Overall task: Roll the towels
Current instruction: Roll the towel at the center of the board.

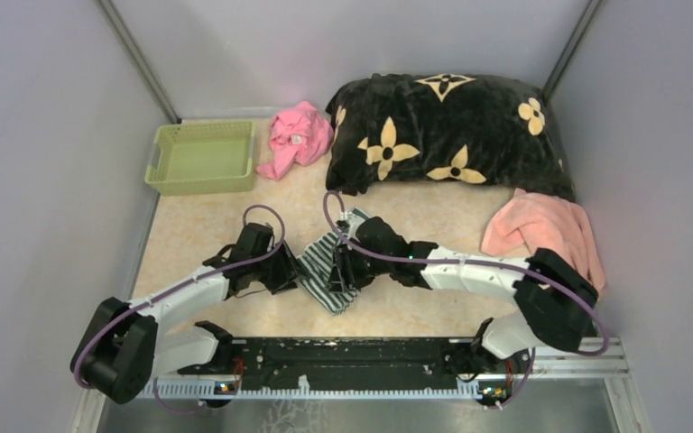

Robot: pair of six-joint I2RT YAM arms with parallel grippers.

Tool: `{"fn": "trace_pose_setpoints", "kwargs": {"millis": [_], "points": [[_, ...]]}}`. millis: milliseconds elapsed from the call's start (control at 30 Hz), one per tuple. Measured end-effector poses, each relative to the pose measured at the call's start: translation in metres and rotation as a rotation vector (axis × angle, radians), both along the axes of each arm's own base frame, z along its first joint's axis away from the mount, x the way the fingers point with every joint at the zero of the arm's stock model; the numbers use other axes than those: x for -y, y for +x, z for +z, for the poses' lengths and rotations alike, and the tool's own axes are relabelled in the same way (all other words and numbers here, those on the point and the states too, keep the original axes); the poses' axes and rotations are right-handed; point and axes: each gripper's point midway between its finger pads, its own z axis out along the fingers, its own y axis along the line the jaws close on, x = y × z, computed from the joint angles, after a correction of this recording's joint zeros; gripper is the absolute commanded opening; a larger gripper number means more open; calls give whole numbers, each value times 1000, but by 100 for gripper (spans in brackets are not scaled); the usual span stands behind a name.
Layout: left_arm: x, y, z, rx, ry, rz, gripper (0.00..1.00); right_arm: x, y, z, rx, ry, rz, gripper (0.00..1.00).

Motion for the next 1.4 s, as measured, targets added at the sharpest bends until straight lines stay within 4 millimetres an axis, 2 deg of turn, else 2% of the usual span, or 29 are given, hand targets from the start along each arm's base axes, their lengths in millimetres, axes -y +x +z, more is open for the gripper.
{"fn": "trace_pose_setpoints", "kwargs": {"millis": [167, 300, 433, 633, 800, 933, 1067, 1233, 1400], "points": [[0, 1, 0, -4, -1, 11, 58, -8, -9, 36, 307, -117, 33, 49], [0, 1, 0, -9, -3, 21, 58, -15, -25, 39, 500, -233, 88, 49], [0, 2, 0, -12, -3, 24, 58, -29, -37, 27, 654, -359, 151, 51], [0, 2, 1, -15, -1, 24, 58, -43, -33, -6, 807, -568, 195, 53], [0, 2, 1, -14, -1, 25, 59, -29, -21, -37, 870, -747, 207, 53], [1, 3, 2, -14, -1, 24, 59, -20, -14, -41, 901, -814, 192, 53], [2, 4, 1, -20, 2, 23, 61, -18, -13, -43, 904, -824, 192, 46], [3, 7, 2, -21, 2, 23, 65, -14, -9, -56, 906, -856, 194, 38], [1, 6, 5, -15, 10, 26, 74, -12, -4, -59, 895, -849, 179, 26]]}}
